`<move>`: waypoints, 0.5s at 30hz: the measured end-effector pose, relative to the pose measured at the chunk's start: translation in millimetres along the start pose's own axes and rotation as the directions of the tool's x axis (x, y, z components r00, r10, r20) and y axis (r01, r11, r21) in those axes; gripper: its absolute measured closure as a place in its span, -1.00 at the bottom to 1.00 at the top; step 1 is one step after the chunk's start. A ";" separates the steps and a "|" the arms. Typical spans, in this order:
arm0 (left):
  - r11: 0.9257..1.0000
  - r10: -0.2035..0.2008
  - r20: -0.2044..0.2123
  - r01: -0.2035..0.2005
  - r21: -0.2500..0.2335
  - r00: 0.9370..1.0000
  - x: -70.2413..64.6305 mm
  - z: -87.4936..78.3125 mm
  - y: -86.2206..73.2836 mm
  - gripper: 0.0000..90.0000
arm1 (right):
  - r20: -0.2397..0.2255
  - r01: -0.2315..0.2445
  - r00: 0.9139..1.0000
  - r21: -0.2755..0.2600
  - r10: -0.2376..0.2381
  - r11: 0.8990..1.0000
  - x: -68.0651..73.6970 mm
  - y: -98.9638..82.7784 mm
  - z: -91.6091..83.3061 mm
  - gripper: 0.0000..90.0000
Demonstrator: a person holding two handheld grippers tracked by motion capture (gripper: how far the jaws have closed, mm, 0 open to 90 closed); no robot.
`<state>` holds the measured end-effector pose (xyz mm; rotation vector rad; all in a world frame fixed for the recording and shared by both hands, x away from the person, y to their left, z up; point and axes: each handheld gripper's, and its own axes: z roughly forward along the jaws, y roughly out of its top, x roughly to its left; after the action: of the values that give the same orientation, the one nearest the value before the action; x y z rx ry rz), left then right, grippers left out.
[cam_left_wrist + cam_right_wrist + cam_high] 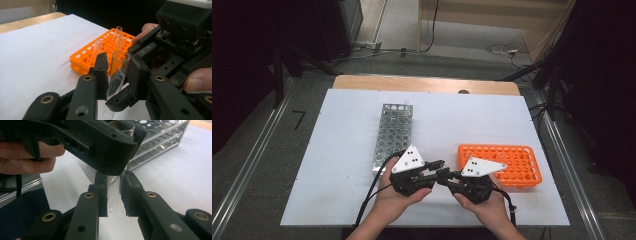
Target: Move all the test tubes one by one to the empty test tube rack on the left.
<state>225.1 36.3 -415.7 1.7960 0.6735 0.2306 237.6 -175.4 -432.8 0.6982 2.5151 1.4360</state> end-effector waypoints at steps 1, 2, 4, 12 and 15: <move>1.000 0.001 0.001 -0.001 0.002 1.000 -0.2 0.1 0.0 0.62 | 0.000 -0.001 1.000 0.002 0.001 1.000 0.1 0.0 -0.1 0.64; 1.000 0.004 -0.001 -0.004 0.002 1.000 -0.2 0.2 -0.1 0.63 | 0.000 0.000 1.000 0.002 0.000 1.000 0.1 0.0 0.0 0.64; 1.000 0.010 -0.010 -0.010 -0.001 1.000 -0.4 0.1 -0.2 0.64 | 0.000 -0.001 1.000 0.002 0.001 1.000 0.3 0.0 0.0 0.64; 1.000 0.007 -0.015 -0.007 -0.005 1.000 0.9 -0.7 -0.4 0.69 | -0.001 -0.008 1.000 0.000 0.008 1.000 0.1 -0.2 0.1 0.64; 1.000 0.008 -0.019 -0.008 -0.009 1.000 1.1 -1.2 -0.1 0.69 | -0.002 -0.011 1.000 -0.004 0.011 1.000 0.1 -0.2 0.2 0.64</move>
<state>225.4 37.9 -415.6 1.7896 0.6779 0.2558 237.6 -175.2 -433.1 0.7117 2.5133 1.4450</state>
